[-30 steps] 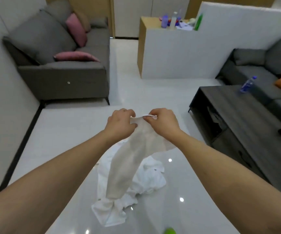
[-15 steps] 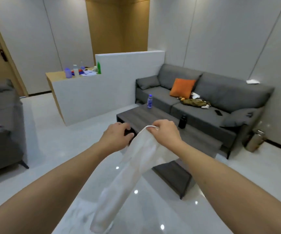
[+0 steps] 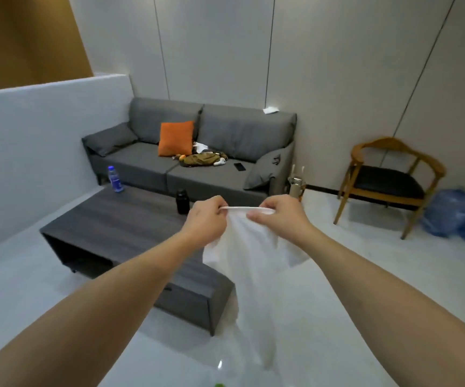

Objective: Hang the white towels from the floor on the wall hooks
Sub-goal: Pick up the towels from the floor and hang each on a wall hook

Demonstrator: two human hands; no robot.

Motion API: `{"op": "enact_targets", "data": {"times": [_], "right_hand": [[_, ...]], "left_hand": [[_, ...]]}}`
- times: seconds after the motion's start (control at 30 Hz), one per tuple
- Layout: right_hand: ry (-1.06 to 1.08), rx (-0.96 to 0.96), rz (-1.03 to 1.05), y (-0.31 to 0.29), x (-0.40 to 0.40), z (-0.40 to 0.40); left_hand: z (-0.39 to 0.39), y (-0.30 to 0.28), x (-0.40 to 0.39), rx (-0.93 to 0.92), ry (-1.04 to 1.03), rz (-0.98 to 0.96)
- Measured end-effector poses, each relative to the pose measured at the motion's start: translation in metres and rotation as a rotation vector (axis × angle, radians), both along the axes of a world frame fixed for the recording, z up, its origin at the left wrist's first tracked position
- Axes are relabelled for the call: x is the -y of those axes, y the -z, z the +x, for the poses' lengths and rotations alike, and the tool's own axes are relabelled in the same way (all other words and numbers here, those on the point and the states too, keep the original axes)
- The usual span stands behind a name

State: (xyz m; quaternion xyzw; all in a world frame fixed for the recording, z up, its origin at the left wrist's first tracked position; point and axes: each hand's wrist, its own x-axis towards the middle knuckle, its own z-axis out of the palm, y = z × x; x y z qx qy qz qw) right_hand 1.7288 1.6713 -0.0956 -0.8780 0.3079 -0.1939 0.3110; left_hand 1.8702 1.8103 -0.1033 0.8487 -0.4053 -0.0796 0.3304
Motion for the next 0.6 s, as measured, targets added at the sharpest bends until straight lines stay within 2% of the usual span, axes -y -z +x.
{"op": "enact_targets", "data": {"times": [0.17, 0.27, 0.33, 0.47, 0.6], "right_hand": [[0.070, -0.127, -0.076, 0.008, 0.123, 0.012], [0.158, -0.203, -0.047, 0.007, 0.201, 0.025], [0.195, -0.252, -0.033, 0.000, 0.250, 0.033], [0.269, -0.207, -0.050, -0.013, 0.329, 0.060], [0.218, -0.205, -0.095, -0.014, 0.376, 0.120]], "left_hand": [[0.031, -0.002, 0.146, -0.214, 0.069, -0.193], [0.053, -0.014, 0.226, -0.225, 0.188, -0.159], [0.072, -0.030, 0.267, -0.179, 0.260, -0.103], [0.120, -0.053, 0.333, -0.075, 0.349, 0.065], [0.176, -0.052, 0.368, 0.158, 0.231, 0.112]]}}
